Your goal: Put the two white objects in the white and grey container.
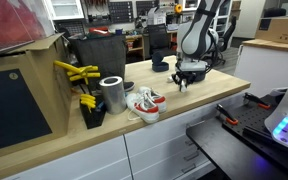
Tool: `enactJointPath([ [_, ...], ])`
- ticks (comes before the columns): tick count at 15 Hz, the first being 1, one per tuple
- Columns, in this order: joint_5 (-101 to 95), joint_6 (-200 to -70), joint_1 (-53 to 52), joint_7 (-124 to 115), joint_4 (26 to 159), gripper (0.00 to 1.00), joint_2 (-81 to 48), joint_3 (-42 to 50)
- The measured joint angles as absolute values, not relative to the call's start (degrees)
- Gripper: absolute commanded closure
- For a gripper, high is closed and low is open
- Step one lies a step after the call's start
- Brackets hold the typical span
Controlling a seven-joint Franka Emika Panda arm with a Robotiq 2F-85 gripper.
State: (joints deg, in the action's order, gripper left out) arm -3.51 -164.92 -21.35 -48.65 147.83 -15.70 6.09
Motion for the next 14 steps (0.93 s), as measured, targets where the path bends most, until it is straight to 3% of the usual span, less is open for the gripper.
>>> enactJointPath([
  [5,-11.9,-160.8,-24.6,-53.6,148.0,0.93,-13.5,7.8],
  [14,-12.1,-143.8,-18.8,-48.2,142.0,0.93,-8.5,-2.1],
])
